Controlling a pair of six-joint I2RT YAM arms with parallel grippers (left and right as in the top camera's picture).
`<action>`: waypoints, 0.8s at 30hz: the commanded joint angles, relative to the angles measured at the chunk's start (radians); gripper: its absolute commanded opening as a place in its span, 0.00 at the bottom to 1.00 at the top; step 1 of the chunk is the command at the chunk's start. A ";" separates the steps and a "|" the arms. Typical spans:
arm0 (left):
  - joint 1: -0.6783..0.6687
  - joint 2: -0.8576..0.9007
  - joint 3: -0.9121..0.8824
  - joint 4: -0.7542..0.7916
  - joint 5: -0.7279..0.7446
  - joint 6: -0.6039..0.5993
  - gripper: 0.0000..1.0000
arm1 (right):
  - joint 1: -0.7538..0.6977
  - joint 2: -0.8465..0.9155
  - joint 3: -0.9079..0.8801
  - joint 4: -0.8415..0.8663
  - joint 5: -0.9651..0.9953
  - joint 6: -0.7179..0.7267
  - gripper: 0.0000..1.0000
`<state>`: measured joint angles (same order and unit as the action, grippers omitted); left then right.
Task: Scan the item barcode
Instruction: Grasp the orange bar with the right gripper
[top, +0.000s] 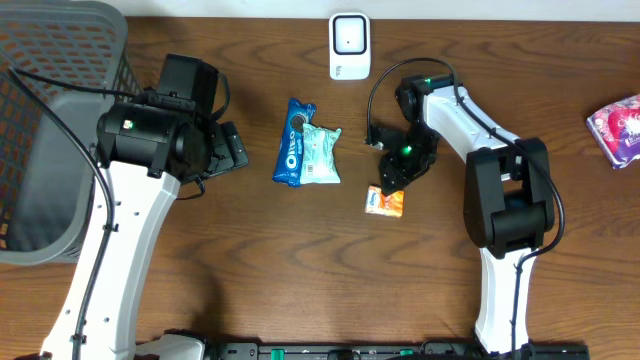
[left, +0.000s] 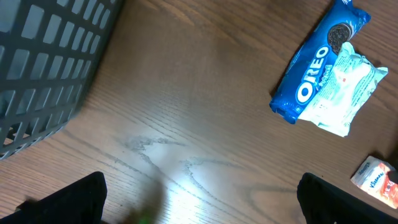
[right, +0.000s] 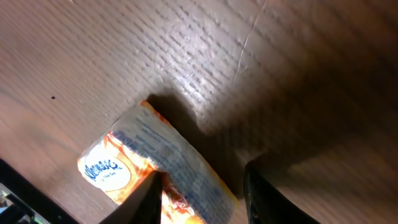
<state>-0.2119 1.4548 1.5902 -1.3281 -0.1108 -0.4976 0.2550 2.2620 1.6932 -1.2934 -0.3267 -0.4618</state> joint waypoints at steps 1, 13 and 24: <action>0.004 -0.011 0.005 -0.003 -0.006 -0.005 0.98 | -0.021 0.003 0.078 -0.048 0.000 0.039 0.36; 0.004 -0.011 0.005 -0.003 -0.006 -0.005 0.98 | -0.009 0.003 0.139 -0.162 -0.026 -0.141 0.65; 0.004 -0.011 0.005 -0.003 -0.006 -0.005 0.98 | 0.011 0.003 -0.046 0.055 0.002 -0.090 0.33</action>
<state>-0.2119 1.4548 1.5902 -1.3277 -0.1108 -0.4976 0.2657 2.2589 1.6756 -1.2705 -0.3290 -0.5838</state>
